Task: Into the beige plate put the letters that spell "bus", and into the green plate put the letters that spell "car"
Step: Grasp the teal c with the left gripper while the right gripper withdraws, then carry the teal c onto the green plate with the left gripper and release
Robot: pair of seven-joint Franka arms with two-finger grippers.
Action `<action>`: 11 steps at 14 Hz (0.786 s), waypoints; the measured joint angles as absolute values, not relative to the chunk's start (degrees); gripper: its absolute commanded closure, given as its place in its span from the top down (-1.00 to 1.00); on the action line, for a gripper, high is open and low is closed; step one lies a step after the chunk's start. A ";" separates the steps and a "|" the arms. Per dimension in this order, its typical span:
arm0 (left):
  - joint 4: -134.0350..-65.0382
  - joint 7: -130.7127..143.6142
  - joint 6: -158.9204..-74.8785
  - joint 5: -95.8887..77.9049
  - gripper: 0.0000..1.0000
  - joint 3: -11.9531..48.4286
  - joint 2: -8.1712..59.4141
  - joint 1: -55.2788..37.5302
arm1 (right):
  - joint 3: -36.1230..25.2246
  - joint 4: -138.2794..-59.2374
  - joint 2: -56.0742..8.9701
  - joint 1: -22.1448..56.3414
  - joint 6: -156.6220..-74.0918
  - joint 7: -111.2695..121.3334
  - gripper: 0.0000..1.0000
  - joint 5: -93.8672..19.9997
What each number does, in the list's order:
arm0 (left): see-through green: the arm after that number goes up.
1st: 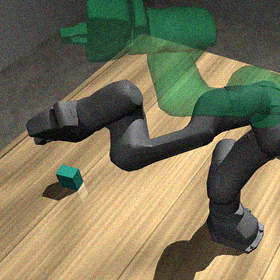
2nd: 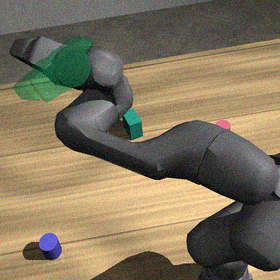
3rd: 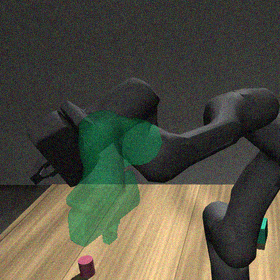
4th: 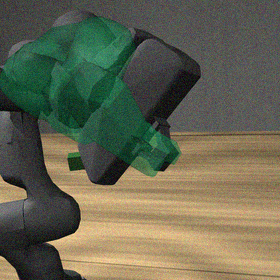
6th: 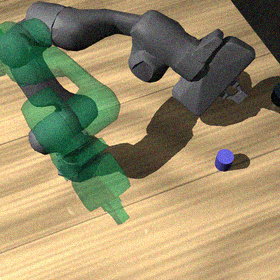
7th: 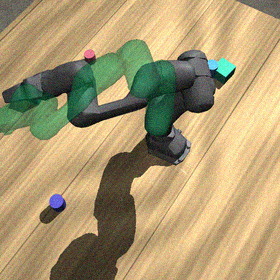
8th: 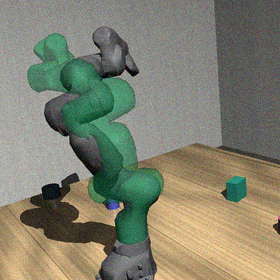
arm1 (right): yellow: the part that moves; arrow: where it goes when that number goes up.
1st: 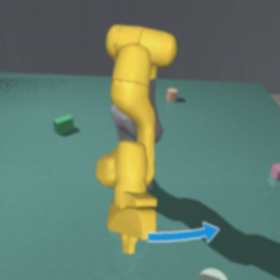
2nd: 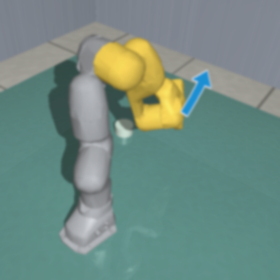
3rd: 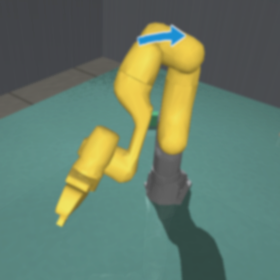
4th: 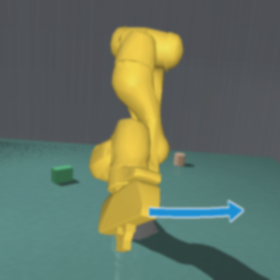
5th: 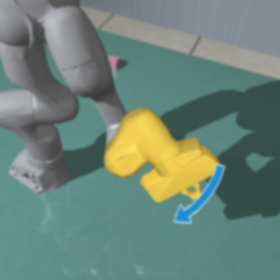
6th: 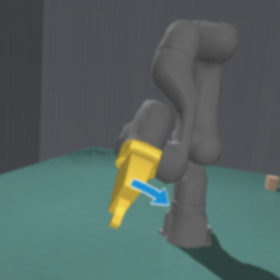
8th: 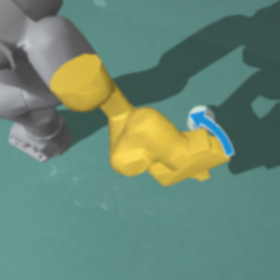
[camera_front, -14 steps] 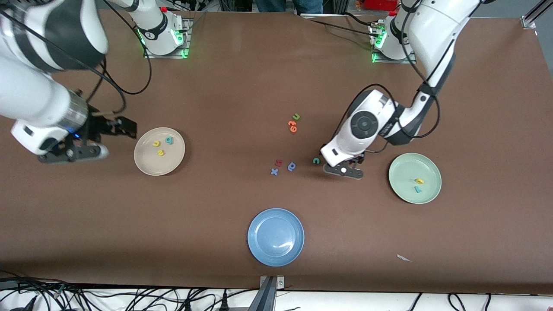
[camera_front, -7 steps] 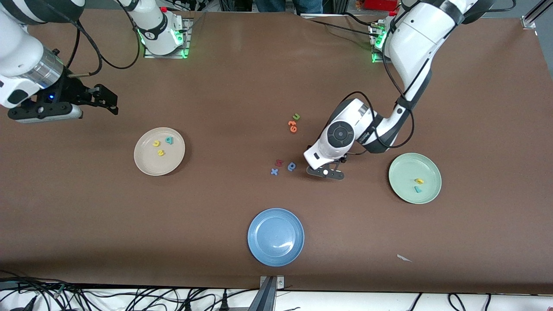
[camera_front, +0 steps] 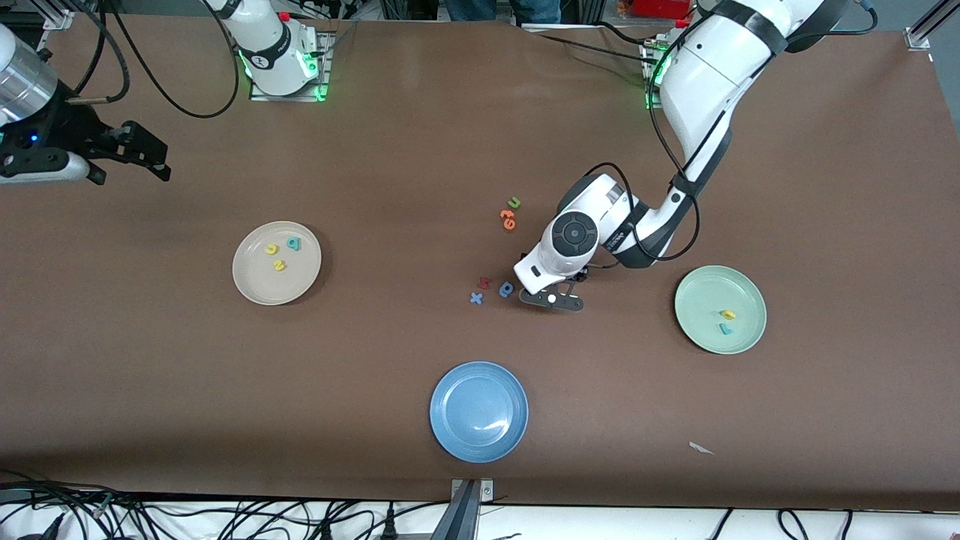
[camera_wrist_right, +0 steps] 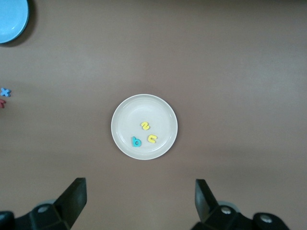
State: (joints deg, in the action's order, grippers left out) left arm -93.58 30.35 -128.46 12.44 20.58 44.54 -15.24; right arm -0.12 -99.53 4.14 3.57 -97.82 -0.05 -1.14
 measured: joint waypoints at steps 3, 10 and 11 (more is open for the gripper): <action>-93.33 31.17 -128.52 12.44 0.17 20.56 44.76 -15.25 | -0.17 -96.78 1.48 3.89 -97.71 -0.05 1.00 -1.38; -93.17 32.16 -128.48 12.45 -0.44 20.33 45.01 -15.25 | -0.70 -96.23 0.65 3.75 -97.70 -0.22 1.00 -1.36; -93.13 32.20 -128.45 12.45 -0.49 20.29 44.96 -15.25 | -0.78 -96.16 0.50 3.75 -97.73 -0.22 1.00 -1.20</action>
State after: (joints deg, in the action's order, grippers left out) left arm -93.13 32.20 -128.45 12.45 20.29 44.96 -15.25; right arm -0.78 -96.16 0.50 3.75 -97.73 -0.22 -1.20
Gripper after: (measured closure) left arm 0.656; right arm 0.000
